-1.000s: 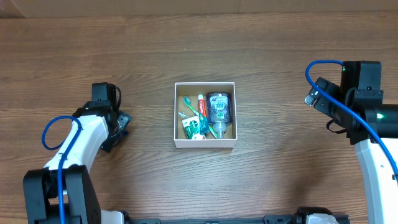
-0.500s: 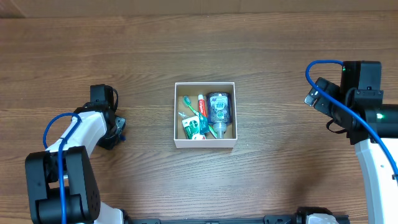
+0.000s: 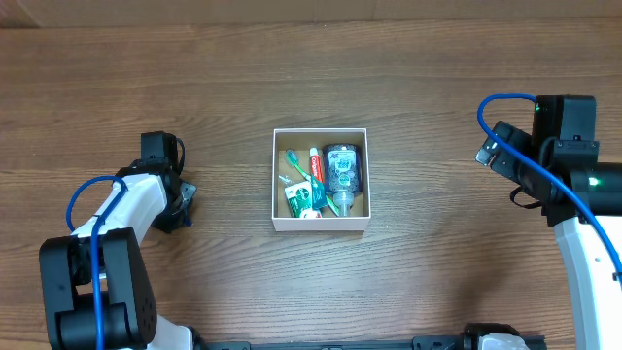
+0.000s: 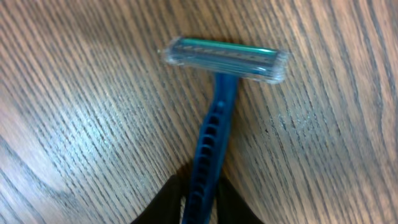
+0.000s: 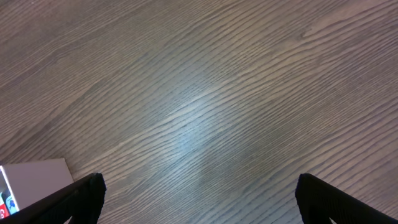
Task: Pack container
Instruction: 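Lower the left gripper onto the blue razor and grasp its handle, then carry the blue razor with the left gripper over the box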
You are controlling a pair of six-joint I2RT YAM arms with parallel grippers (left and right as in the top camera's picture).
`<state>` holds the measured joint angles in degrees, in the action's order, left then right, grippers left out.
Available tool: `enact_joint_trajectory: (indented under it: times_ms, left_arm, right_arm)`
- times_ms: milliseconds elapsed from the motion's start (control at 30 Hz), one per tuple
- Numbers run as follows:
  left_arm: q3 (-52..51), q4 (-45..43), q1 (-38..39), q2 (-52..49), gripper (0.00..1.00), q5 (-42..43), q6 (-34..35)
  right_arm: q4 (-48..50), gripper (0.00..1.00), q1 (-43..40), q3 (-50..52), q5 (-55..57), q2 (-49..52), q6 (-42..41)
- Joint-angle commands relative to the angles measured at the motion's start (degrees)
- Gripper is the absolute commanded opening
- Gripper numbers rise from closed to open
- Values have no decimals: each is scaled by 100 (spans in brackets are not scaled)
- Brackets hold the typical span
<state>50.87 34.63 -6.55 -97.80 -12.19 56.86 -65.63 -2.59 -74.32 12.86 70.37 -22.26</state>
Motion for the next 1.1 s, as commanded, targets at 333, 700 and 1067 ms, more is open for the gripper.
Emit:
enact_joint_trajectory:
  times_ms: [333,700,1067]
  left_arm:
    - [367,273,-61,-181,6,334,-1040]
    - [2092,1191,92,-181,4,2031,-2400]
    - [3228,1213,933,-179,6,3630,-2688]
  right_arm:
    - [15,100,-15,-116,42,-7,-11]
    - [15,100,-17,-116,42,-7,-11]
    - [15,100,-15,-116,42,-7,-11]
